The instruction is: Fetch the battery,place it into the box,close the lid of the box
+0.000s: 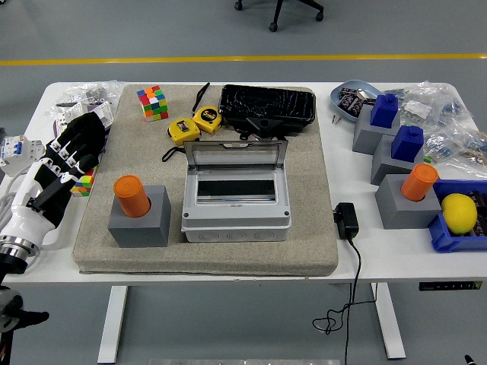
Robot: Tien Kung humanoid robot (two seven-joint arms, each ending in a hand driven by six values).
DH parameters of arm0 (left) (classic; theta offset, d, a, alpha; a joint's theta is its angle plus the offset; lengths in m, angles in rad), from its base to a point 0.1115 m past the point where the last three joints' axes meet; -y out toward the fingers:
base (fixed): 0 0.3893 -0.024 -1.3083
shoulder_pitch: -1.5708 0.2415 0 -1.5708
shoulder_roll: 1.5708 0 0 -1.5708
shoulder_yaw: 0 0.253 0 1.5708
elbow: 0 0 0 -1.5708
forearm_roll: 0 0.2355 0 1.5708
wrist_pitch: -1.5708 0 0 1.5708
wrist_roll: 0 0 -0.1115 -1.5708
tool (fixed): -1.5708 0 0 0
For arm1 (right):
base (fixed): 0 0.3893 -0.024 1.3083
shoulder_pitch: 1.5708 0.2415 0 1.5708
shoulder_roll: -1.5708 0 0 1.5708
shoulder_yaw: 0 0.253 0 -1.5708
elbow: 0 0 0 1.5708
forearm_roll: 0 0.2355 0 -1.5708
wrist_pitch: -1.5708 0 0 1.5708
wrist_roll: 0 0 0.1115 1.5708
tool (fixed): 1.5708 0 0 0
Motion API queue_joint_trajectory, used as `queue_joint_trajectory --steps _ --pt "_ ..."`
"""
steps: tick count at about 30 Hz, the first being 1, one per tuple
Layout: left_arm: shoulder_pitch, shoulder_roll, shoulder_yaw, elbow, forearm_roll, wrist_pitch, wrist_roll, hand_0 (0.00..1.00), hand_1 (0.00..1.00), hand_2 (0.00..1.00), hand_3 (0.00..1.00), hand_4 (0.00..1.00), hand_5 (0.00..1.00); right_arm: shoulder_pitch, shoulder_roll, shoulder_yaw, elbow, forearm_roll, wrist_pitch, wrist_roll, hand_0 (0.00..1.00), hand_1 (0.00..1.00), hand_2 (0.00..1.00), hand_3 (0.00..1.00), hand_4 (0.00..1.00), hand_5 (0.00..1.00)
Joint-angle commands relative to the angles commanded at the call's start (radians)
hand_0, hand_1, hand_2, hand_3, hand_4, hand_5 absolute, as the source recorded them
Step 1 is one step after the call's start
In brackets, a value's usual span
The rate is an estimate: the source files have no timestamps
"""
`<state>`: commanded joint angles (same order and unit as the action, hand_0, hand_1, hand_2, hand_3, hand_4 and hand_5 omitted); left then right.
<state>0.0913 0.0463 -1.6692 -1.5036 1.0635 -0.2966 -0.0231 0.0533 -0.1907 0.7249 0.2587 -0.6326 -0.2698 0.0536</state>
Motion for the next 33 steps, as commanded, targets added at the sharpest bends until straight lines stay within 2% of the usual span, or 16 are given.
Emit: queue_joint_trajectory --steps 3,4,9,10,12,26,28,33 --pt "-0.001 -0.003 0.011 -0.001 0.010 -0.016 0.001 0.998 0.998 0.998 0.998 0.998 0.286 0.000 0.001 0.001 0.001 -0.001 0.001 -0.001 0.817 0.806 0.777 0.811 0.998 0.998" --pt "-0.001 -0.004 0.015 -0.001 0.013 -0.019 0.002 0.998 0.998 0.998 0.998 0.998 0.325 0.000 0.001 0.001 0.001 -0.001 0.001 -0.001 0.818 0.793 0.771 0.808 0.998 0.998" --pt "0.002 -0.007 0.042 -0.005 0.030 -0.035 0.005 0.998 0.998 0.998 0.998 0.998 0.325 -0.001 0.002 0.001 0.001 -0.001 0.000 -0.004 0.818 0.793 0.771 0.808 0.998 0.998" --pt "0.002 -0.008 0.046 -0.007 0.037 -0.036 0.005 0.998 0.998 0.998 0.998 0.998 0.384 -0.002 0.002 0.001 0.001 0.000 -0.001 -0.004 0.817 0.790 0.768 0.805 0.998 0.998" --pt "-0.001 -0.008 0.051 -0.005 0.053 -0.037 0.006 0.998 0.998 0.998 0.998 0.998 0.384 -0.002 0.001 0.000 0.001 0.002 -0.001 -0.004 0.817 0.790 0.768 0.805 0.998 0.998" --pt "-0.021 -0.005 0.053 0.041 0.139 0.005 -0.020 0.998 0.998 0.998 0.983 0.998 0.372 -0.004 0.002 -0.008 -0.001 0.015 0.000 -0.002 0.816 0.787 0.762 0.796 0.998 0.998" --pt "-0.022 -0.005 0.055 0.038 0.152 0.014 -0.022 0.998 0.998 0.998 0.964 0.998 0.333 -0.005 0.002 -0.007 0.000 0.015 0.000 -0.002 0.814 0.786 0.762 0.793 0.998 0.998" --pt "-0.015 -0.004 0.071 0.008 0.193 0.031 -0.021 0.998 0.998 0.998 0.964 0.998 0.333 -0.006 0.004 -0.007 0.001 0.014 0.001 -0.003 0.814 0.786 0.762 0.793 0.998 0.998"
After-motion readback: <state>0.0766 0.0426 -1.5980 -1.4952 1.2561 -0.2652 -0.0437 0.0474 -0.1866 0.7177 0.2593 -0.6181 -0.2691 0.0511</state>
